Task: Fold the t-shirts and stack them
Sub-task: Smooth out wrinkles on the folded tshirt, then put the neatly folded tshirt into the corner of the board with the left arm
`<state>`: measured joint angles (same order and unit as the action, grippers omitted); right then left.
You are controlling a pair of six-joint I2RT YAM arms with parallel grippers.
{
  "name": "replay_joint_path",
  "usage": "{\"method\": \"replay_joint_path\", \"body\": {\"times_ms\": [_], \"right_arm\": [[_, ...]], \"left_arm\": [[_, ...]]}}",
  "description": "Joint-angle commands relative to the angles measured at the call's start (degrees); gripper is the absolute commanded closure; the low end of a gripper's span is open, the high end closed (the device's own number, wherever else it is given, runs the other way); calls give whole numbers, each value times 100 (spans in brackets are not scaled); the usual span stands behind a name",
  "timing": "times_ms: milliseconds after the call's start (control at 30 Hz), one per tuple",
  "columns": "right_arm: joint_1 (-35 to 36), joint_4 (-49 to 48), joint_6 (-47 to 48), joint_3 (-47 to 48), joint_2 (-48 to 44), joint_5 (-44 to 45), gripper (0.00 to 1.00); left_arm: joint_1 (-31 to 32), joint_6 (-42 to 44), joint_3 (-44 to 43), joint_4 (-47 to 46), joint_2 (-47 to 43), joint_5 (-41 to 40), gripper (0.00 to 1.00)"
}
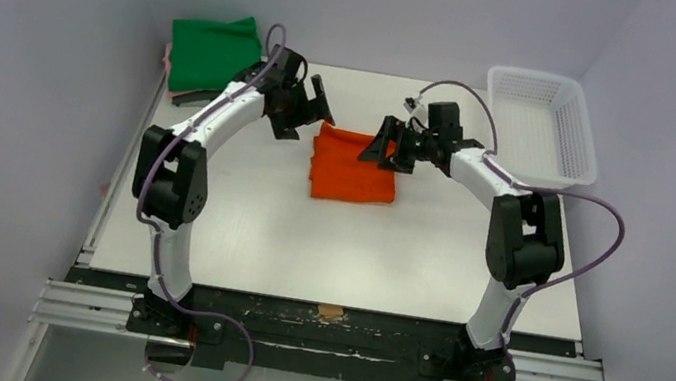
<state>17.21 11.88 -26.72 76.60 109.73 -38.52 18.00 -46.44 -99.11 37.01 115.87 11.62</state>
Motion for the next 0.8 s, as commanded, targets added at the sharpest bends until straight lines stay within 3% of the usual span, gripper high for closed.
{"method": "replay_joint_path", "body": {"times_ms": [0, 200, 367, 567, 767], "right_arm": [[-183, -129, -56, 40, -749, 784, 23], [-647, -629, -443, -696, -1451, 1245, 21], [-865, -501, -390, -1011, -1710, 1282, 21], [-965, -444, -301, -1247, -1895, 1457, 21], [-1083, -468, -242, -1268, -1868, 1416, 21]], "left_arm": [[-37, 398, 202, 304, -402, -557, 0], [-33, 365, 247, 333, 120, -423, 0], [-33, 331, 91, 300, 590, -214, 2], [-15, 271, -106, 252, 1014, 67, 17], [40, 168, -441, 327, 1401, 140, 25]]}}
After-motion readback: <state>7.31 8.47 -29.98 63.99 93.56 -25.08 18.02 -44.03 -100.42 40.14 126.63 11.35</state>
